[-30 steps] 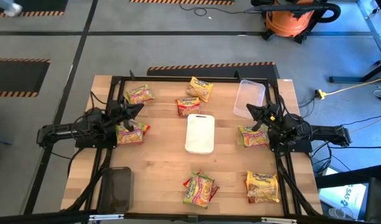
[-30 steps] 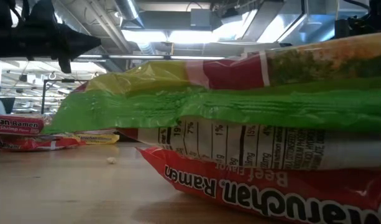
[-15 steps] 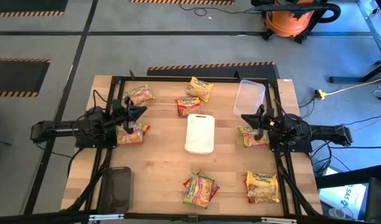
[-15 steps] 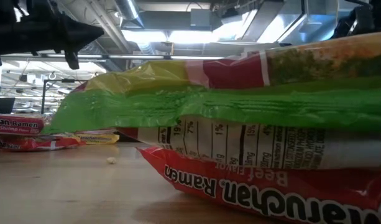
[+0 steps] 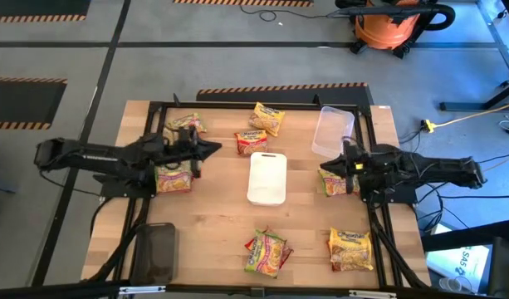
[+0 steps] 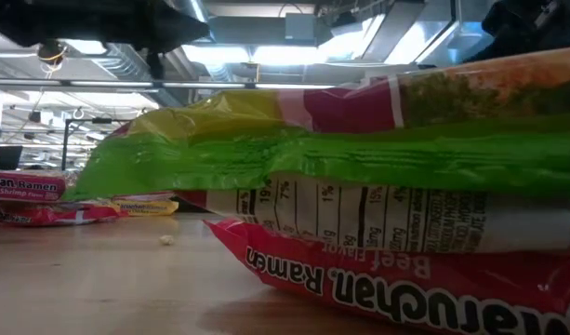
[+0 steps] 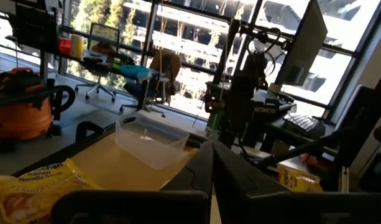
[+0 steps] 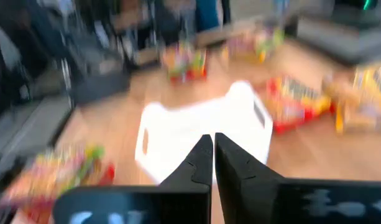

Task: Sort Maruchan noodles
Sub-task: Put the green noodle pack into the white bin

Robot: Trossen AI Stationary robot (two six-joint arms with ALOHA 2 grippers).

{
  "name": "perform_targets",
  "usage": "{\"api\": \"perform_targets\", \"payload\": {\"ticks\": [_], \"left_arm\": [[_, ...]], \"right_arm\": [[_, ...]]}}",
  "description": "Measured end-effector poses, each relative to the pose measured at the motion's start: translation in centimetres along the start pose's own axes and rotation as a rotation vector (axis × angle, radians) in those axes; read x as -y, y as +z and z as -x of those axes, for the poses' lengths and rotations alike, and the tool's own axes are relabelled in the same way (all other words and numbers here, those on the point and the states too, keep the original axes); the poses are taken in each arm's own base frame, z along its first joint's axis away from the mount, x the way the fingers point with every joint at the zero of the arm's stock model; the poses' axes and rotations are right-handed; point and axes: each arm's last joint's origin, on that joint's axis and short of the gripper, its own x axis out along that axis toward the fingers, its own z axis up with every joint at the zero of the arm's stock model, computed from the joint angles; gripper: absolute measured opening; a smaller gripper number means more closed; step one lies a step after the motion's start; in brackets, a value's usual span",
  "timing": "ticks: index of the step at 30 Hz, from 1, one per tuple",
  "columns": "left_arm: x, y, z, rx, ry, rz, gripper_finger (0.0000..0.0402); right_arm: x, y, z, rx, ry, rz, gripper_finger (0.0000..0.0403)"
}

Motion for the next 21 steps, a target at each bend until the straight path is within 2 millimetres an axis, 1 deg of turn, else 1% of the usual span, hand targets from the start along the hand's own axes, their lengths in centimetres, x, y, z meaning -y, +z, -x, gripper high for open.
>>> {"api": "perform_targets", "payload": {"ticks": [3,6,10,13,15,17,21], "left_arm": [[0.4,-0.2,-1.7,-0.048,0.003,-0.006,0.0002],[0.7,-0.3,-3.1,-0.078,0.007,-0.01,0.0002],[0.9,-0.4,-4.5,-0.1,0.013,-0.013,0.0002],[1.0,-0.4,-5.0,-0.108,0.015,-0.014,0.0002],[1.0,-0.5,-5.2,-0.114,0.017,-0.016,0.0002],[0.9,-0.7,-5.3,-0.123,0.02,-0.017,0.0002],[0.9,-1.0,-5.4,-0.136,0.023,-0.019,0.0002]], "right_arm": [[-0.4,1.1,0.2,-0.15,0.005,-0.005,0.0002],[-0.8,2.0,0.2,-0.258,0.028,-0.036,0.0002],[-1.1,2.9,-0.4,-0.311,0.04,-0.12,0.0002],[-1.1,3.3,-0.9,-0.332,-0.013,-0.159,0.0013],[-1.0,3.2,-1.3,-0.377,-0.069,-0.18,0.0034],[-0.8,2.7,-1.7,-0.445,-0.13,-0.196,0.0069],[-0.2,1.5,-3.0,-0.571,-0.256,-0.205,0.0166]]}}
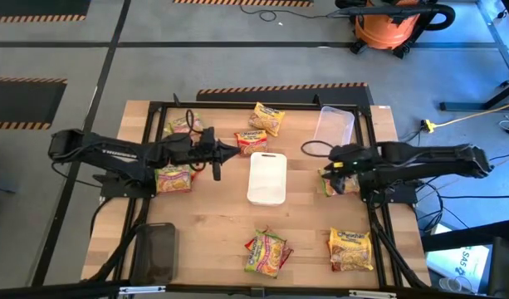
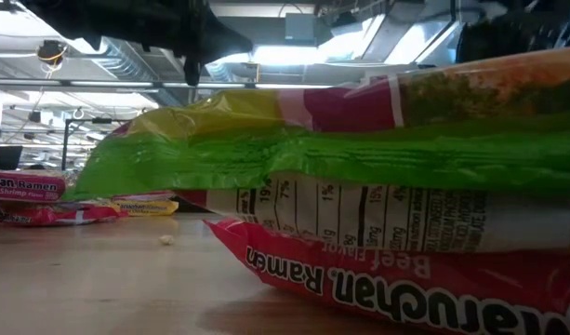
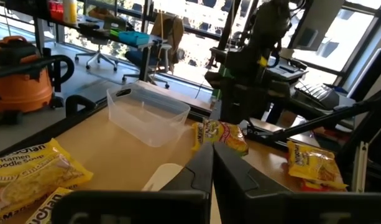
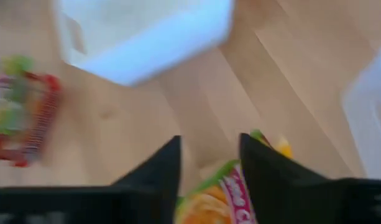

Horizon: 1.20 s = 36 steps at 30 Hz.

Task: Sort Maruchan noodles
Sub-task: Put the green noodle pack into the white bin

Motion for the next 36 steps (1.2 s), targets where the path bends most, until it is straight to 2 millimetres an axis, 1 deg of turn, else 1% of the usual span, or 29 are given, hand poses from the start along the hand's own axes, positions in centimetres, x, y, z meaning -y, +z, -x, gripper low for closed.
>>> {"api": "perform_targets", "payload": {"ticks": [4,7,9,11,13,15,17,20,23,31,34,36], "left_arm": [[0.0,-0.1,-0.1,-0.007,0.002,-0.001,0.0002],[0.0,-0.1,-0.1,-0.009,-0.004,-0.001,0.0002],[0.1,-0.1,-0.1,-0.016,-0.029,0.0,0.0002],[0.1,-0.2,-0.1,-0.024,-0.055,0.0,0.0002],[0.2,-0.2,-0.1,-0.029,-0.073,0.0,0.0002],[0.3,-0.2,-0.1,-0.03,-0.076,0.0,0.0002],[0.3,-0.2,0.0,-0.029,-0.074,0.0,0.0002],[0.3,-0.2,0.0,-0.029,-0.073,0.0,0.0002],[0.3,-0.2,0.0,-0.028,-0.069,0.0,0.0002],[0.3,-0.2,0.0,-0.021,-0.044,0.0,0.0002],[0.3,-0.2,0.0,-0.02,-0.044,0.0,0.0002],[0.3,-0.2,0.0,-0.021,-0.044,0.0,0.0002]], "right_arm": [[0.0,0.2,-2.2,-0.099,-0.101,-0.023,0.0265],[0.1,0.2,-3.9,-0.156,-0.195,-0.027,0.0321],[0.2,0.1,-5.0,-0.197,-0.247,-0.048,0.0346],[0.2,0.0,-6.0,-0.239,-0.274,-0.049,0.0363],[0.3,-0.2,-6.8,-0.282,-0.298,-0.05,0.0372],[0.4,-0.4,-7.6,-0.322,-0.323,-0.057,0.0372],[0.5,-0.6,-8.1,-0.357,-0.338,-0.054,0.0363],[0.5,-0.8,-8.4,-0.387,-0.345,-0.05,0.033],[0.5,-0.8,-8.4,-0.399,-0.341,-0.049,0.0279],[0.6,-0.9,-8.3,-0.401,-0.349,-0.026,0.0124],[0.6,-0.8,-8.4,-0.399,-0.347,-0.002,0.0079],[0.5,-0.8,-8.4,-0.396,-0.347,0.001,0.0058]]}}
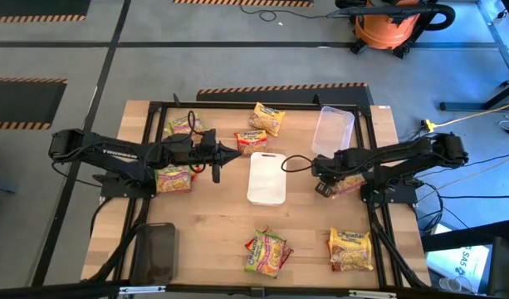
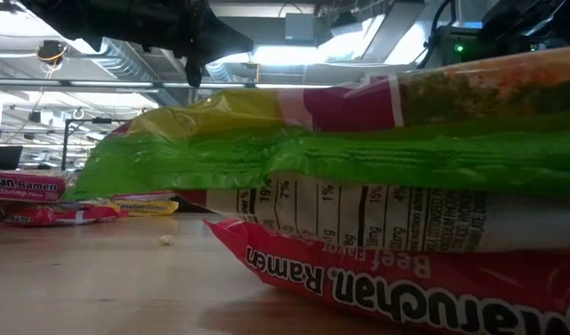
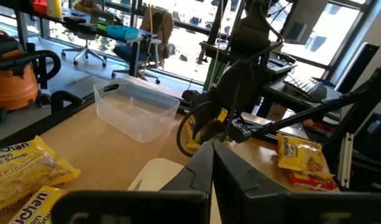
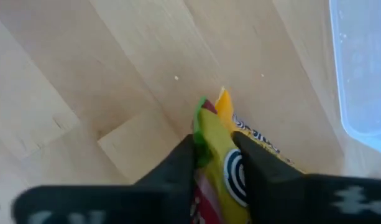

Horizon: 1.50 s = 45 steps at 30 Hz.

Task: Sort Maruchan noodles
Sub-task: Put the green noodle pack into the white bin

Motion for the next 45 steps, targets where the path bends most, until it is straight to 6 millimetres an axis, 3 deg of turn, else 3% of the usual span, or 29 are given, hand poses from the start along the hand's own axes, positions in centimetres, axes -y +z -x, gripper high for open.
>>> {"api": "perform_targets", "payload": {"ticks": [5,11,25,32,38,45], "left_arm": [[0.0,0.0,0.0,0.0,0.0,0.0,0.0002],[0.0,0.0,0.0,0.0,0.0,0.0,0.0002],[-0.1,0.0,0.0,0.013,0.044,0.029,0.0008],[-0.9,0.1,-0.2,0.02,0.081,0.101,0.0085],[-1.9,-1.1,-1.3,-0.026,0.127,0.136,0.0159],[-2.2,-1.9,-2.3,-0.006,0.15,0.129,0.0174]], "right_arm": [[-0.1,0.2,0.3,0.004,-0.002,0.009,0.0033],[-0.6,2.0,2.5,0.088,-0.012,0.041,0.0028],[-0.7,4.2,6.0,0.469,-0.003,0.008,0.0027],[-1.6,6.4,7.3,0.73,0.052,0.019,0.0027],[-2.1,8.0,9.3,0.976,0.099,0.015,0.0028],[-2.4,8.9,10.5,1.134,0.123,0.051,0.0028]]}}
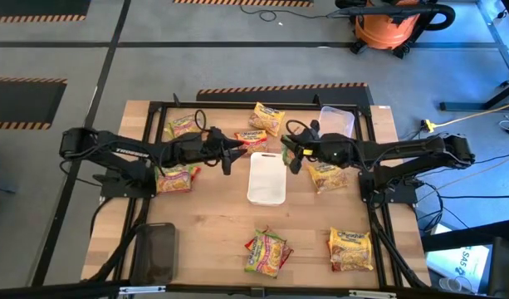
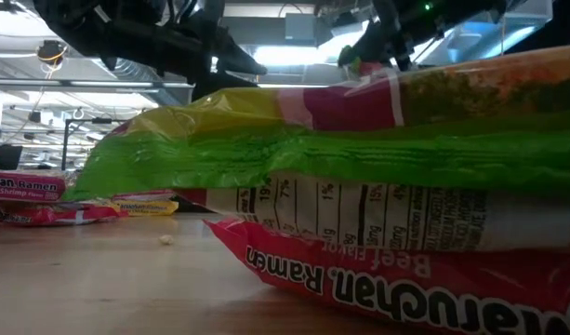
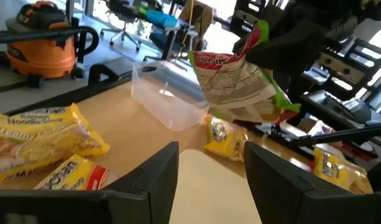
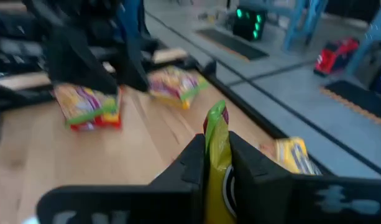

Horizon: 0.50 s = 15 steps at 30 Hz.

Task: Sort Maruchan noodles
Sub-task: Put the green noodle pack into the white bin

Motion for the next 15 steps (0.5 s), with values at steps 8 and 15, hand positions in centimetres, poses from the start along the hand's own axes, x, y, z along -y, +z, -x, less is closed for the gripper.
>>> {"api": "perform_targets", "payload": {"ticks": [8,15], "left_arm": [[1.0,-0.2,-0.2,0.081,0.042,-0.03,0.0174],[2.6,-0.8,-1.6,0.095,-0.043,-0.023,0.0185]], "right_arm": [[-0.2,-0.1,-0.8,0.032,-0.048,0.034,0.0028],[-0.9,-0.3,-2.6,0.11,-0.055,0.049,0.0028]]}}
